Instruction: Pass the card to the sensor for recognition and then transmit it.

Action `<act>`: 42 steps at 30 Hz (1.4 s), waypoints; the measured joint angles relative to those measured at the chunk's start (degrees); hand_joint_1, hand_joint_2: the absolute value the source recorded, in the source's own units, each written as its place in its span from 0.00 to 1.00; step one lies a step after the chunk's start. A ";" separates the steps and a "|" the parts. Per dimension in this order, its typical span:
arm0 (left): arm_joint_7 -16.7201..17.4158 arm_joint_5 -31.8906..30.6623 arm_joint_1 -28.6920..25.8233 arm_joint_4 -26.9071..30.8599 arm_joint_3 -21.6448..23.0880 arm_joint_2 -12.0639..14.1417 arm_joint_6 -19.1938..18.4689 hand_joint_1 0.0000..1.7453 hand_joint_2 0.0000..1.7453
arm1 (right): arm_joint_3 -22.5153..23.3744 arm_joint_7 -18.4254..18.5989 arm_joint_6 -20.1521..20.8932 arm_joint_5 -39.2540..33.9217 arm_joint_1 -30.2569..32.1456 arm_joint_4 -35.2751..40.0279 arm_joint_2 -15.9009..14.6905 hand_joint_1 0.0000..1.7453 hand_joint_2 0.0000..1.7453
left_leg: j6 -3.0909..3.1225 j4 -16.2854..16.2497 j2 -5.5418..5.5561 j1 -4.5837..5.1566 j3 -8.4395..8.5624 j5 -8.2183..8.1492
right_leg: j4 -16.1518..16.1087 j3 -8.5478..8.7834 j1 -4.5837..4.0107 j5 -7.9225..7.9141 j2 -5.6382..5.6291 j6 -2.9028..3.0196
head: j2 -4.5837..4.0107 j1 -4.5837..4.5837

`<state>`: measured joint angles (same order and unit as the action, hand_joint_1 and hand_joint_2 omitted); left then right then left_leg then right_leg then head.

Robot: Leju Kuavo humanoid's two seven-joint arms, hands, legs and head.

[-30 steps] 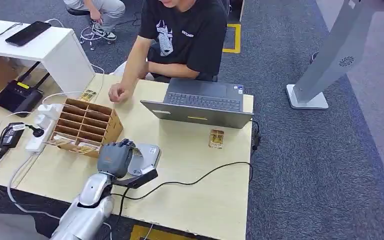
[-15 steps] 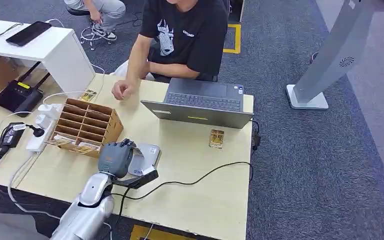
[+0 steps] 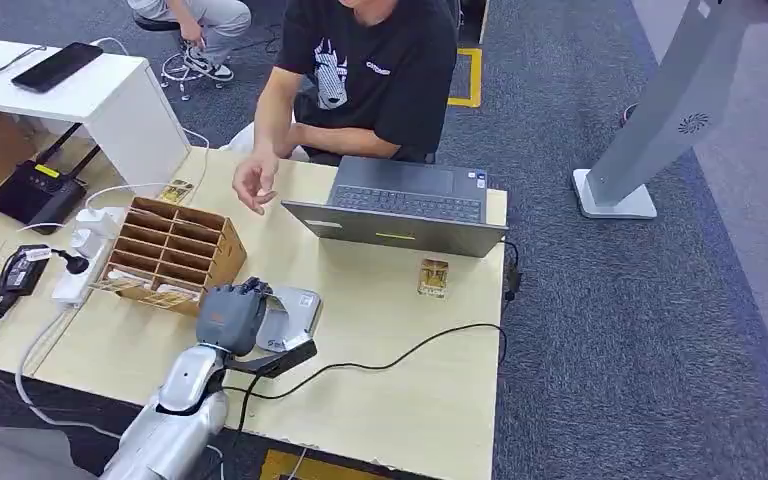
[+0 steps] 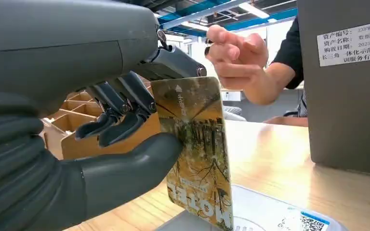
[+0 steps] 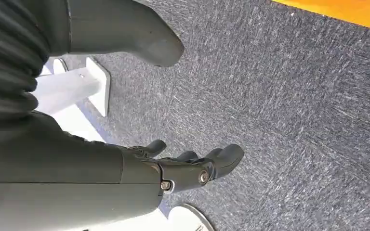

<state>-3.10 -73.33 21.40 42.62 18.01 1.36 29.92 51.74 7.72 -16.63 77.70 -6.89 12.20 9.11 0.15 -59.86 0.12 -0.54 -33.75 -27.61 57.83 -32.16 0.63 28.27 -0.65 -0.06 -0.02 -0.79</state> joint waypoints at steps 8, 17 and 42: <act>0.96 3.49 7.96 14.24 0.00 5.64 -9.04 1.00 1.00 | 0.39 -1.88 -0.52 -2.73 0.03 0.00 -0.06 0.00 1.00 | 0.04 -0.07 0.05 -0.08 -0.34 0.22 | 0.05 -0.32 -0.08 -0.22 0.01 0.04 | 0.00 0.00; 0.87 4.63 14.80 22.49 0.00 9.81 -10.51 1.00 1.00 | 0.66 -1.53 -0.66 -3.21 0.04 0.00 -0.42 0.00 1.00 | 0.03 -0.07 0.03 -0.02 -0.35 0.23 | 0.04 -0.31 -0.06 -0.22 0.00 0.03 | 0.00 0.00; 1.77 4.44 17.07 22.82 0.00 9.77 -9.86 1.00 1.00 | 1.01 -1.09 -0.66 -2.86 0.03 0.00 -0.46 0.00 1.00 | 0.12 -0.08 -0.20 -0.01 -0.71 0.13 | -0.04 -0.73 -0.03 -0.26 -0.31 -0.04 | 0.00 0.00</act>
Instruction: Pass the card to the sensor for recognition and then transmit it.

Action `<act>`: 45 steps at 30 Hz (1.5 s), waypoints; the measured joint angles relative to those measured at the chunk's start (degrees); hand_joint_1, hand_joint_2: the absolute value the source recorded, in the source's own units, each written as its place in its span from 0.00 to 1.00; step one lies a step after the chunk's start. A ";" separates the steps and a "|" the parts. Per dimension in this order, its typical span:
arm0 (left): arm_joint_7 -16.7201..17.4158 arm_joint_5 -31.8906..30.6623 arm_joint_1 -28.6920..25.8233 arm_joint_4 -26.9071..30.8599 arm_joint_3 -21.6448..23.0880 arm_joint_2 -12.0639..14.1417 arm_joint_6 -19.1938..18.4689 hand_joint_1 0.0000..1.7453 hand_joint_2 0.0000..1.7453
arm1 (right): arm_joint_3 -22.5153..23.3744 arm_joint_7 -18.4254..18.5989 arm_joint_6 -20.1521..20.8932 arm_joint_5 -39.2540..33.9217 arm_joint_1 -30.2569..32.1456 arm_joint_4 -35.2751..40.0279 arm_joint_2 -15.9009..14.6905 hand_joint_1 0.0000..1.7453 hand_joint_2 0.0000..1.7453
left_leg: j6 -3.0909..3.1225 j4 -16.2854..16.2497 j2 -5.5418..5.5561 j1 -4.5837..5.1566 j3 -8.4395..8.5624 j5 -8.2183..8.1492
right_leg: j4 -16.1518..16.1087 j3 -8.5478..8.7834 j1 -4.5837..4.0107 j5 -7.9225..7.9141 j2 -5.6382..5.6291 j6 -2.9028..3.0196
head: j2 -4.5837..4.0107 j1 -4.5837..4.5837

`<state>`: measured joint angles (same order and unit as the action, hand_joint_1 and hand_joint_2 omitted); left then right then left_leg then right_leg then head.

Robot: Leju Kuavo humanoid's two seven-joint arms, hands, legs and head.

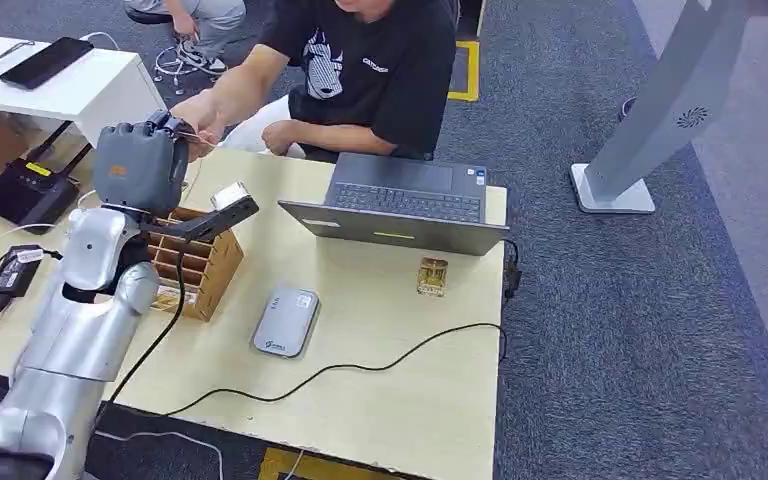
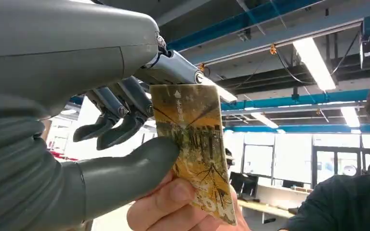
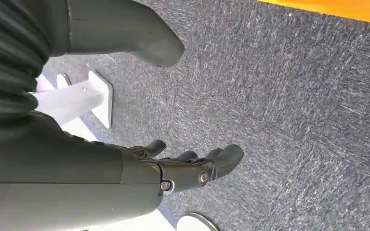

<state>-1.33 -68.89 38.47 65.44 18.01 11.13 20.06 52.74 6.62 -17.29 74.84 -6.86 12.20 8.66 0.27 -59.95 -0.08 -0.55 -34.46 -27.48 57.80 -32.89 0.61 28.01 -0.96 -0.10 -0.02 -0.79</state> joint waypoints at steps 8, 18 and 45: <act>0.00 0.00 0.00 -0.02 0.00 0.00 0.00 1.00 1.00 | 0.00 0.00 0.00 0.00 0.00 0.00 0.00 0.00 1.00 | 0.05 0.00 -0.01 0.01 -0.15 -0.04 | -0.07 -0.11 0.00 0.00 0.00 0.00 | 0.00 0.00; 0.15 0.00 -0.03 -0.81 0.00 -0.02 0.57 0.09 1.00 | 0.00 0.00 0.04 0.02 0.01 0.00 0.00 0.00 1.00 | 0.04 0.00 -0.07 0.01 -0.25 -0.06 | -0.08 -0.22 0.00 0.00 -0.07 -0.01 | 0.00 0.00; 0.59 1.09 -13.82 6.95 0.00 -1.05 4.81 0.00 1.00 | 1.27 -0.90 0.00 -1.71 1.36 0.00 0.00 0.00 1.00 | 0.10 0.00 0.03 0.01 -0.09 0.03 | -0.08 0.02 0.00 -0.10 0.06 -0.14 | 0.00 0.00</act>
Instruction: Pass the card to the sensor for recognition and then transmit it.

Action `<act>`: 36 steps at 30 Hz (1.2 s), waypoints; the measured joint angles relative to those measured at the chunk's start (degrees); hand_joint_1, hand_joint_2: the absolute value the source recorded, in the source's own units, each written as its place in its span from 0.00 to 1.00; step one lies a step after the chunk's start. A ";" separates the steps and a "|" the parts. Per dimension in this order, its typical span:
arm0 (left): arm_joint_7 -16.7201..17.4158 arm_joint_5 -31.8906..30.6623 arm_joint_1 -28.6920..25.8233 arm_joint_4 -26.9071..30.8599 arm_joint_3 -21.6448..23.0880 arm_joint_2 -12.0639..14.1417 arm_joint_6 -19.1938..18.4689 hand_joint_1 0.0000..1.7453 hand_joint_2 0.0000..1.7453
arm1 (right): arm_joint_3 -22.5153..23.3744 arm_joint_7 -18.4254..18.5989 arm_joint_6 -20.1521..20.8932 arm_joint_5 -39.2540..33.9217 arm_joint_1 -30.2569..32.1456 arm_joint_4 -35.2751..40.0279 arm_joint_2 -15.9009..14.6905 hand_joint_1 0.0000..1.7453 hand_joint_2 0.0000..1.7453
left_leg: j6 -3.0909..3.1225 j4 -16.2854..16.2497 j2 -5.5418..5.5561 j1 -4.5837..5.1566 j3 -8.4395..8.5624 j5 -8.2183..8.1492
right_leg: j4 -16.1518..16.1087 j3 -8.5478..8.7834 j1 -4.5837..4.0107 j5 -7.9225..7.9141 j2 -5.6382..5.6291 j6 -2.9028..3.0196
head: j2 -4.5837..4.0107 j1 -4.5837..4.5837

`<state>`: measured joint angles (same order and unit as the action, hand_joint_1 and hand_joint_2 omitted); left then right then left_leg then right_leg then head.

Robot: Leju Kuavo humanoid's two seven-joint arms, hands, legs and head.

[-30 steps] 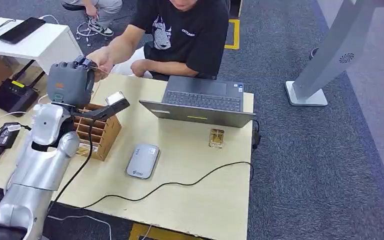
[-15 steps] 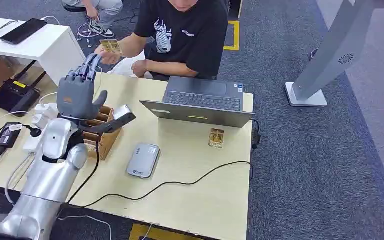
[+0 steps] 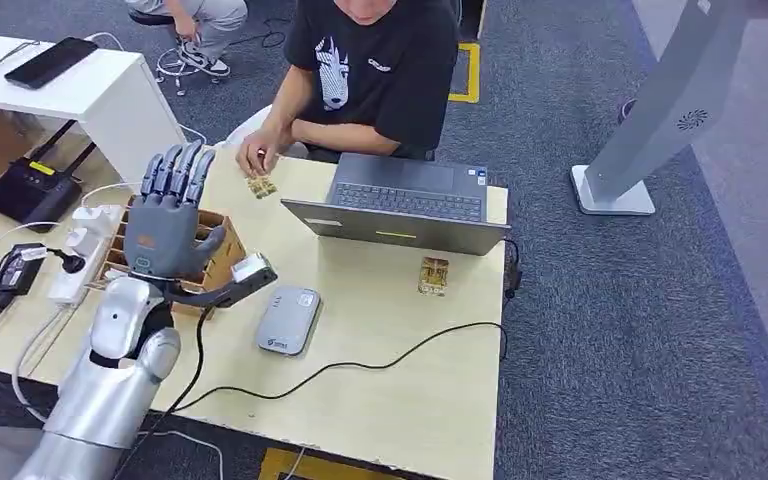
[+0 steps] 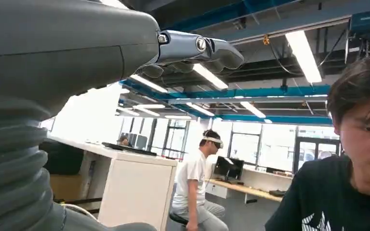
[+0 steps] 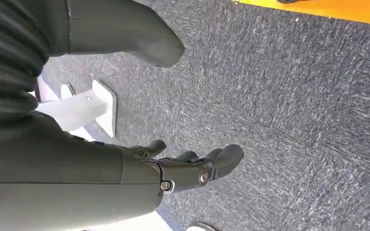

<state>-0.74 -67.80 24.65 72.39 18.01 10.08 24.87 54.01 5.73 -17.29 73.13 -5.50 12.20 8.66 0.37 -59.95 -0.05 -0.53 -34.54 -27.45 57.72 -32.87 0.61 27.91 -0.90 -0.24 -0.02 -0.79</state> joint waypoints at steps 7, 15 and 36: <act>0.67 0.15 -1.51 3.11 0.00 2.18 -4.53 0.00 1.00 | 0.83 -0.39 -0.11 -0.79 0.18 0.00 0.00 0.00 1.00 | 0.00 0.00 0.00 0.00 0.00 0.00 | 0.00 0.03 0.00 0.00 0.01 0.00 | 0.00 0.00; 3.28 1.53 -12.03 17.67 -0.04 12.05 -16.79 0.00 1.00 | 3.04 -0.52 -0.33 -3.52 0.77 0.00 0.00 0.00 1.00 | -0.03 0.02 -0.05 -0.05 -0.01 -0.03 | 0.00 -0.02 -0.01 0.05 -0.04 0.03 | 0.00 0.00; 8.39 -2.54 -25.42 29.11 -6.88 19.38 -17.86 0.00 1.00 | 5.40 0.09 -0.79 -4.11 0.84 0.00 0.00 0.00 1.00 | 0.00 0.01 0.01 -0.02 0.01 -0.01 | -0.03 0.06 -0.01 0.01 0.03 -0.02 | 0.00 0.02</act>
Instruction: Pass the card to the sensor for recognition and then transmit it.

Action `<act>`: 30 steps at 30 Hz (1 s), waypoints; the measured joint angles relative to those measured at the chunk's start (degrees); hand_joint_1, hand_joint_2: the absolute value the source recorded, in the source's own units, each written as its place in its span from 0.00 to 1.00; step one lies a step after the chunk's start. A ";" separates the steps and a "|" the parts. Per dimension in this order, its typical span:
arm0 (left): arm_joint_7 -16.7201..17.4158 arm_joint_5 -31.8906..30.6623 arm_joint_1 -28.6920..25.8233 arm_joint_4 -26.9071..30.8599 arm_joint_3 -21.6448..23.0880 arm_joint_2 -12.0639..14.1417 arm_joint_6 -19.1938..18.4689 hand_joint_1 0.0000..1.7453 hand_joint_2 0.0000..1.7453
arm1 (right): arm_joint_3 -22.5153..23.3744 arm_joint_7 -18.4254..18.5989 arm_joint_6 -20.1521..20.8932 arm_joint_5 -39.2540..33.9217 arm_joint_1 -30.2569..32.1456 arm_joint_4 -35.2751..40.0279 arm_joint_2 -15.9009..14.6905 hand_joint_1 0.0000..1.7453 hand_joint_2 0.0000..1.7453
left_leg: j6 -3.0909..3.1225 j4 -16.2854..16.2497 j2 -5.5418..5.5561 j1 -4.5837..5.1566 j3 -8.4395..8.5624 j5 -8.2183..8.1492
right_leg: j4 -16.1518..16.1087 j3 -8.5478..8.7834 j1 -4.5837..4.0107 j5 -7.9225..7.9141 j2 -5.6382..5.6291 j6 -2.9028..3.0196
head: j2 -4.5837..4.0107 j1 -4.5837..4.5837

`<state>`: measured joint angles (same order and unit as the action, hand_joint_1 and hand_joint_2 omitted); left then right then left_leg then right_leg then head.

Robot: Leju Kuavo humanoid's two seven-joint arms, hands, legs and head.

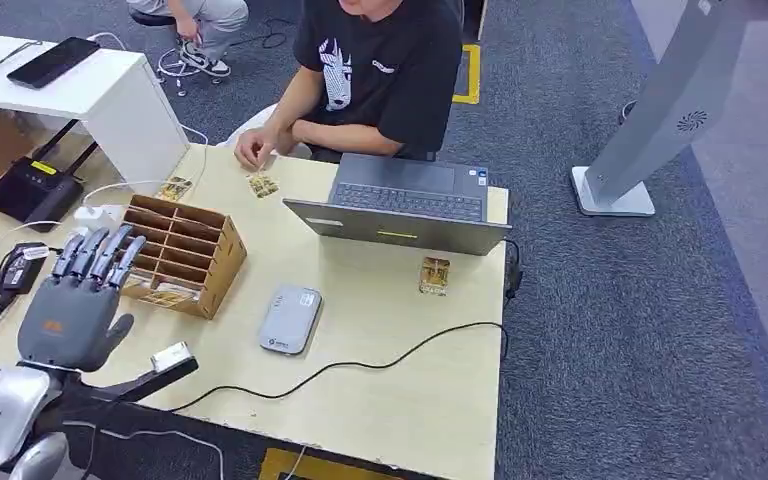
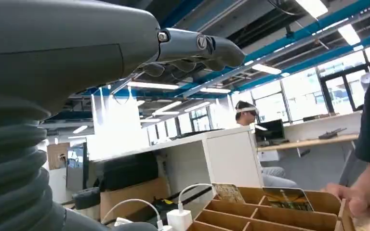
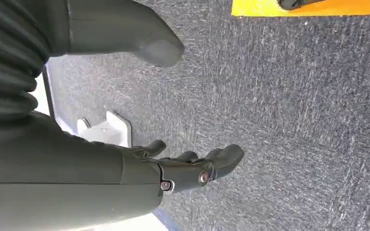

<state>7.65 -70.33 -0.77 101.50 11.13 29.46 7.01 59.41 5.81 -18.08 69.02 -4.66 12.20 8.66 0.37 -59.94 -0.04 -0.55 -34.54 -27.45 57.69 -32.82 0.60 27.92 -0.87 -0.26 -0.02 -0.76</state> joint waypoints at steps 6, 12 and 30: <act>0.00 -0.55 -0.84 -0.61 -1.05 -1.14 0.55 0.00 1.00 | 0.00 0.02 0.00 0.07 -0.01 0.00 0.00 0.00 1.00 | 0.00 0.00 0.00 0.00 0.00 0.00 | 0.00 0.00 0.00 0.00 0.05 0.00 | 0.00 -0.04; 0.00 -0.55 -1.10 -0.74 -1.71 -1.73 0.61 0.00 1.00 | 0.00 0.02 0.00 0.07 -0.01 0.00 0.00 0.00 1.00 | 0.00 0.00 0.01 0.00 0.00 0.00 | 0.00 0.01 0.00 0.00 0.05 0.00 | -0.02 -0.02; -1.07 -0.78 -0.86 -10.68 -7.19 -5.88 4.41 0.00 1.00 | -0.02 -0.37 0.09 2.25 -0.03 0.00 0.00 0.00 1.00 | 0.00 0.00 0.01 0.00 0.01 0.00 | 0.00 0.01 0.00 0.00 0.05 0.00 | 0.00 -0.04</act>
<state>6.58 -71.12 -1.63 90.82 3.94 23.59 11.42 59.39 5.44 -17.99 71.27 -4.70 12.20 8.66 0.37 -59.94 -0.03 -0.56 -34.53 -27.45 57.69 -32.81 0.59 27.92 -0.82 -0.26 -0.02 -0.81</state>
